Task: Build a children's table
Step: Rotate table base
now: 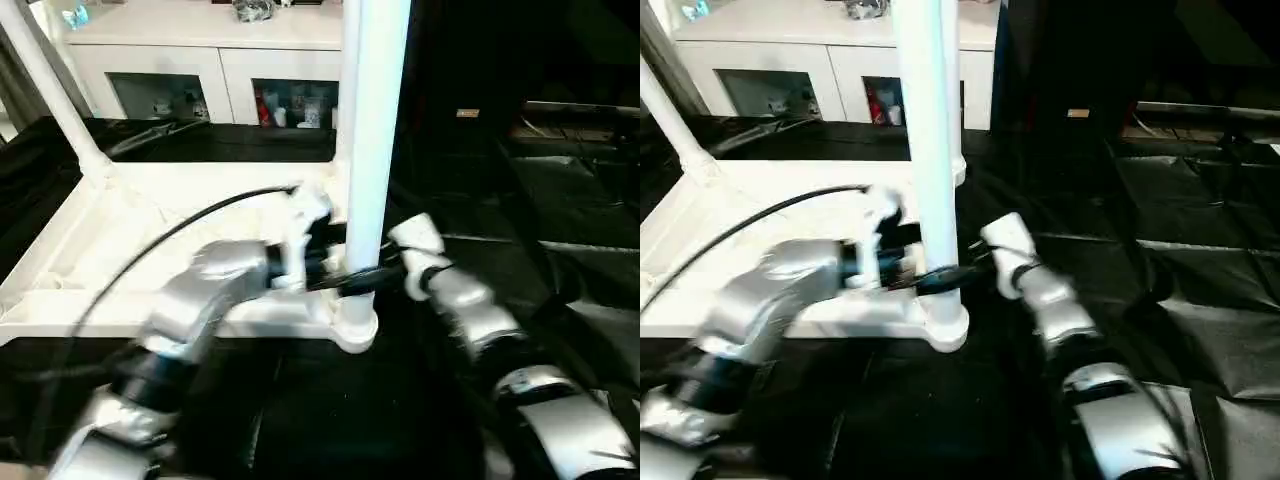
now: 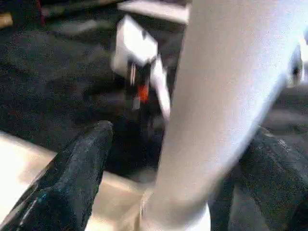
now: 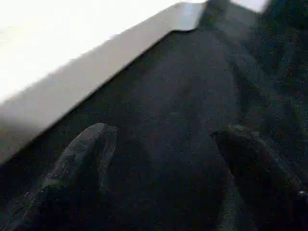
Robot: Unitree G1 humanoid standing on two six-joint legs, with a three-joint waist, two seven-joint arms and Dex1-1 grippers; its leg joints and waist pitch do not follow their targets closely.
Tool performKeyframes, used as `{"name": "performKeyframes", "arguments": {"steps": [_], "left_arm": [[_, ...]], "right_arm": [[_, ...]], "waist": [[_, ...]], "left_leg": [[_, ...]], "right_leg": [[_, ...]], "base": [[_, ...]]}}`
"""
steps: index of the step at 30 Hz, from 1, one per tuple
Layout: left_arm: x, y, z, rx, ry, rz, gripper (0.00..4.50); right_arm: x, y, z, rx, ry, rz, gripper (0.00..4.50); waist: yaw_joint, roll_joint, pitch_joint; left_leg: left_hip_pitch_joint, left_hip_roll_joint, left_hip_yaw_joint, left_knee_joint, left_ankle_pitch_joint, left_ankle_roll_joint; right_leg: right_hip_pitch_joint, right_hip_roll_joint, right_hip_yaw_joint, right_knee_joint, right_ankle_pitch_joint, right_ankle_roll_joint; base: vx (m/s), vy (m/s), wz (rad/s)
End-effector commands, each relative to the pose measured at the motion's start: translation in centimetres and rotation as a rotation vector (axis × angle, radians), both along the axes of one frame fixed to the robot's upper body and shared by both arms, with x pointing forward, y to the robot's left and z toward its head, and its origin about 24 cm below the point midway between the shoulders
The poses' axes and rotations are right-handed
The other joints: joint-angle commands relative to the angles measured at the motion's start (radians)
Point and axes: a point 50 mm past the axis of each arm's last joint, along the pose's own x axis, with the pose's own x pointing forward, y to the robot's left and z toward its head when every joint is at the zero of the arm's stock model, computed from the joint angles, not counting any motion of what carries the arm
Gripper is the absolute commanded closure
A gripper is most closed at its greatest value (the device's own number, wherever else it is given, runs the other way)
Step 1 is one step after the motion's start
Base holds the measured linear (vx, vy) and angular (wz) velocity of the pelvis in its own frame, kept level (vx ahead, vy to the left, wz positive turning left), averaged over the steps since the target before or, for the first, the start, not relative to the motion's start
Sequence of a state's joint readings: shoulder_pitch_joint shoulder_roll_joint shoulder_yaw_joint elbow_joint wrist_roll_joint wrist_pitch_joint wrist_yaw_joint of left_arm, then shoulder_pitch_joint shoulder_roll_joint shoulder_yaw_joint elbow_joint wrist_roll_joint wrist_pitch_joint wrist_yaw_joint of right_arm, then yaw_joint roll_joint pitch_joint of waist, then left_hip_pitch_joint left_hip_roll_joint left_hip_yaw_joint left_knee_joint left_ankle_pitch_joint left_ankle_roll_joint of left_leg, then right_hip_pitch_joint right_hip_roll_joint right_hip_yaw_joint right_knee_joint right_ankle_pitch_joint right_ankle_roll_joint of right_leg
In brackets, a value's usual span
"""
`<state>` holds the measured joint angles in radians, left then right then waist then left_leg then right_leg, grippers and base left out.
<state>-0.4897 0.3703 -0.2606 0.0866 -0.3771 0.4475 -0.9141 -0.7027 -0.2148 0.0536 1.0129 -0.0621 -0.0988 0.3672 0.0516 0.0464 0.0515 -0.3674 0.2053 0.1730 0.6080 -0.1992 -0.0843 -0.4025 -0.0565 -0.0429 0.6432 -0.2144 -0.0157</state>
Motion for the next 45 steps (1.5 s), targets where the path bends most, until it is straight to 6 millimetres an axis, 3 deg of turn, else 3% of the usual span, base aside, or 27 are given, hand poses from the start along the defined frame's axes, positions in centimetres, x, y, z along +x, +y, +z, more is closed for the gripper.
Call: {"name": "performKeyframes", "arguments": {"steps": [1, 6, 7, 9, 12, 13, 14, 16, 17, 18, 19, 22, 24, 27, 31, 32, 33, 37, 38, 39, 40, 41, 42, 43, 44, 45], "left_arm": [[-0.8, 1.1, -0.3, 0.028, 0.0, -0.028, 0.09], [-3.0, 1.7, -0.6, 0.06, 0.0, -0.099, 0.09], [-3.1, 1.7, -0.7, 0.068, -0.002, -0.102, 0.09], [-3.6, 2.5, -1.7, 0.188, -0.024, -0.113, 0.09], [-3.6, 3.3, -3.1, 0.312, -0.04, -0.134, 0.09], [-3.5, 3.5, -3.4, 0.329, -0.035, -0.134, 0.36], [-3.1, 3.6, -3.7, 0.337, -0.026, -0.121, 0.45], [-2.4, 3.5, -4.0, 0.307, -0.014, -0.115, 0.47], [-2.0, 3.5, -4.0, 0.303, -0.015, -0.111, 0.56], [-1.8, 3.5, -4.1, 0.302, -0.016, -0.108, 0.82], [-1.6, 3.5, -4.0, 0.307, -0.017, -0.111, 0.82], [-0.9, 3.6, -3.9, 0.313, -0.017, -0.144, 0.88], [-0.5, 3.7, -4.0, 0.313, -0.01, -0.15, 1.29], [-0.1, 4.1, -4.3, 0.338, 0.023, -0.178, 1.33], [0.3, 5.0, -4.9, 0.396, 0.064, -0.217, 1.72], [0.5, 5.2, -5.0, 0.403, 0.065, -0.216, 1.72], [0.6, 5.3, -5.0, 0.407, 0.064, -0.214, 1.97], [1.0, 5.7, -5.2, 0.444, 0.077, -0.238, 2.12], [1.1, 5.7, -5.2, 0.446, 0.075, -0.236, 2.22], [1.5, 5.6, -5.3, 0.451, 0.063, -0.226, 2.35], [1.5, 5.6, -5.3, 0.451, 0.063, -0.226, 2.47], [1.6, 5.6, -5.3, 0.448, 0.06, -0.225, 2.57], [1.9, 5.3, -5.4, 0.44, 0.055, -0.229, 2.57], [2.0, 5.3, -5.4, 0.44, 0.054, -0.231, 2.68], [2.2, 5.1, -5.4, 0.44, 0.049, -0.235, 2.81], [2.2, 5.1, -5.5, 0.44, 0.051, -0.237, 2.93]], "right_arm": [[0.1, -0.9, 0.8, 0.012, -0.039, 0.003, 0.61], [-0.6, -3.1, 1.4, -0.029, -0.052, 0.06, 0.61], [-0.7, -3.2, 1.4, -0.033, -0.052, 0.068, 0.61], [-1.5, -3.9, 1.5, -0.068, -0.038, 0.159, 0.61], [-2.7, -3.8, 1.5, -0.092, -0.011, 0.308, 0.61], [-3.1, -3.7, 1.5, -0.094, -0.006, 0.352, 0.61], [-3.7, -3.5, 1.7, -0.085, 0.001, 0.418, 0.61], [-5.1, -3.0, 2.2, -0.052, 0.013, 0.545, 0.61], [-5.7, -2.8, 2.4, -0.036, 0.028, 0.597, 0.61], [-6.1, -2.6, 2.5, -0.028, 0.039, 0.626, 0.61], [-6.7, -2.5, 2.6, -0.025, 0.053, 0.668, 0.61], [-8.2, -2.1, 3.0, -0.005, 0.102, 0.773, 0.61], [-8.7, -2.0, 3.1, -0.005, 0.117, 0.797, 0.61], [-9.3, -1.8, 3.2, -0.005, 0.135, 0.816, 0.61], [-9.8, -2.0, 3.4, -0.018, 0.163, 0.827, 0.61], [-9.9, -2.1, 3.4, -0.02, 0.167, 0.825, 0.61], [-10.0, -2.2, 3.5, -0.021, 0.169, 0.824, 0.61], [-10.1, -2.7, 3.8, -0.031, 0.172, 0.805, 0.61], [-10.1, -2.7, 3.8, -0.032, 0.173, 0.804, 0.61], [-10.3, -2.8, 3.9, -0.035, 0.175, 0.798, 0.61], [-10.3, -2.8, 3.9, -0.035, 0.175, 0.798, 0.61], [-10.4, -2.8, 3.9, -0.035, 0.176, 0.795, 0.61], [-10.7, -2.9, 3.9, -0.032, 0.18, 0.788, 0.61], [-10.7, -2.9, 3.9, -0.032, 0.181, 0.786, 0.61], [-10.9, -2.9, 3.9, -0.032, 0.184, 0.782, 0.61], [-11.0, -3.0, 3.9, -0.032, 0.185, 0.78, 0.61]], "waist": [[0.007, -0.011, -0.066], [0.018, -0.014, -0.067], [0.019, -0.021, -0.065], [0.021, -0.021, -0.064], [0.028, -0.023, -0.06], [0.029, -0.024, -0.059], [0.031, -0.02, -0.058], [0.035, -0.022, -0.058], [0.038, -0.016, -0.059], [0.04, -0.017, -0.063], [0.04, -0.012, -0.063], [0.04, -0.013, -0.063], [0.038, -0.015, -0.063], [0.039, -0.013, -0.062], [0.04, -0.012, -0.063], [0.04, -0.006, -0.064], [0.039, -0.008, -0.063], [0.041, -0.001, -0.066], [0.04, -0.003, -0.065], [0.04, 0.01, -0.066], [0.04, 0.001, -0.066], [0.04, 0.0, -0.065], [0.042, 0.01, -0.066], [0.042, 0.007, -0.065], [0.043, 0.018, -0.065], [0.042, 0.013, -0.065]], "left_leg": [[0.001, 0.012, 0.0, -0.063, -0.122, 0.033], [0.006, 0.015, 0.003, -0.061, -0.098, 0.045], [-0.001, 0.014, 0.002, -0.062, -0.099, 0.049], [0.002, 0.014, 0.004, -0.062, -0.105, 0.053], [0.0, 0.014, 0.003, -0.062, -0.128, 0.058], [0.001, 0.013, 0.003, -0.064, -0.132, 0.058], [0.003, 0.013, 0.003, -0.064, -0.137, 0.054], [0.002, 0.015, 0.002, -0.065, -0.15, 0.055], [0.005, 0.013, 0.003, -0.064, -0.154, 0.058], [0.005, 0.017, -0.001, -0.064, -0.143, 0.058], [0.002, 0.016, -0.003, -0.065, -0.133, 0.06], [0.002, 0.016, -0.003, -0.065, -0.143, 0.061], [0.0, 0.015, -0.004, -0.065, -0.142, 0.059], [0.002, 0.014, -0.003, -0.065, -0.141, 0.056], [0.003, 0.014, -0.005, -0.065, -0.139, 0.049], [0.003, 0.017, -0.007, -0.066, -0.14, 0.045], [0.005, 0.015, -0.005, -0.065, -0.145, 0.047], [0.005, 0.017, -0.007, -0.064, -0.143, 0.041], [0.004, 0.016, -0.007, -0.065, -0.144, 0.042], [0.006, 0.017, -0.008, -0.064, -0.151, 0.039], [0.006, 0.016, -0.007, -0.064, -0.157, 0.038], [0.003, 0.014, -0.007, -0.063, -0.151, 0.041], [0.004, 0.015, -0.008, -0.063, -0.153, 0.038], [0.006, 0.014, -0.006, -0.061, -0.159, 0.04], [0.005, 0.015, -0.008, -0.062, -0.163, 0.038], [0.004, 0.014, -0.007, -0.062, -0.163, 0.039]], "right_leg": [[0.061, -0.063, 0.039, -0.075, -0.066, -0.24], [0.055, -0.06, 0.039, -0.07, -0.024, -0.247], [0.061, -0.061, 0.039, -0.069, -0.023, -0.244], [0.056, -0.059, 0.039, -0.073, -0.046, -0.238], [0.056, -0.06, 0.042, -0.081, -0.119, -0.187], [0.055, -0.059, 0.042, -0.084, -0.129, -0.182], [0.054, -0.059, 0.042, -0.086, -0.139, -0.182], [0.055, -0.06, 0.042, -0.088, -0.146, -0.179], [0.055, -0.057, 0.043, -0.091, -0.143, -0.171], [0.056, -0.06, 0.043, -0.084, -0.12, -0.178], [0.055, -0.061, 0.042, -0.081, -0.096, -0.188], [0.056, -0.061, 0.041, -0.084, -0.097, -0.194], [0.059, -0.063, 0.042, -0.084, -0.103, -0.195], [0.055, -0.061, 0.042, -0.09, -0.114, -0.199], [0.058, -0.063, 0.042, -0.088, -0.113, -0.193], [0.057, -0.065, 0.042, -0.086, -0.107, -0.195], [0.055, -0.063, 0.042, -0.091, -0.111, -0.195], [0.058, -0.066, 0.041, -0.084, -0.065, -0.215], [0.059, -0.065, 0.041, -0.086, -0.063, -0.216], [0.058, -0.065, 0.04, -0.086, -0.057, -0.221], [0.062, -0.064, 0.041, -0.086, -0.053, -0.223], [0.064, -0.065, 0.041, -0.086, -0.057, -0.221], [0.063, -0.068, 0.041, -0.085, -0.061, -0.223], [0.062, -0.065, 0.041, -0.092, -0.076, -0.219], [0.063, -0.066, 0.041, -0.092, -0.076, -0.22], [0.064, -0.066, 0.041, -0.093, -0.076, -0.218]], "base": [[0.0, 0.0, 0.0], [0.0, 0.0, 0.0], [0.0, 0.0, 0.0], [0.0, 0.0, 0.0], [0.0, 0.0, 0.0], [0.0, 0.0, 0.0], [0.0, 0.0, 0.0], [0.0, 0.0, 0.0], [0.0, 0.0, 0.0], [0.0, 0.0, 0.0], [0.0, 0.0, 0.0], [0.0, 0.0, 0.0], [0.0, 0.0, 0.0], [0.0, 0.0, 0.0], [0.0, 0.0, 0.0], [0.0, 0.0, 0.0], [0.0, 0.0, 0.0], [0.0, 0.0, 0.0], [0.0, 0.0, 0.0], [0.0, 0.0, 0.0], [0.0, 0.0, 0.0], [0.0, 0.0, 0.0], [0.0, 0.0, 0.0], [0.0, 0.0, 0.0], [0.0, 0.0, 0.0], [0.0, 0.0, 0.0]]}}
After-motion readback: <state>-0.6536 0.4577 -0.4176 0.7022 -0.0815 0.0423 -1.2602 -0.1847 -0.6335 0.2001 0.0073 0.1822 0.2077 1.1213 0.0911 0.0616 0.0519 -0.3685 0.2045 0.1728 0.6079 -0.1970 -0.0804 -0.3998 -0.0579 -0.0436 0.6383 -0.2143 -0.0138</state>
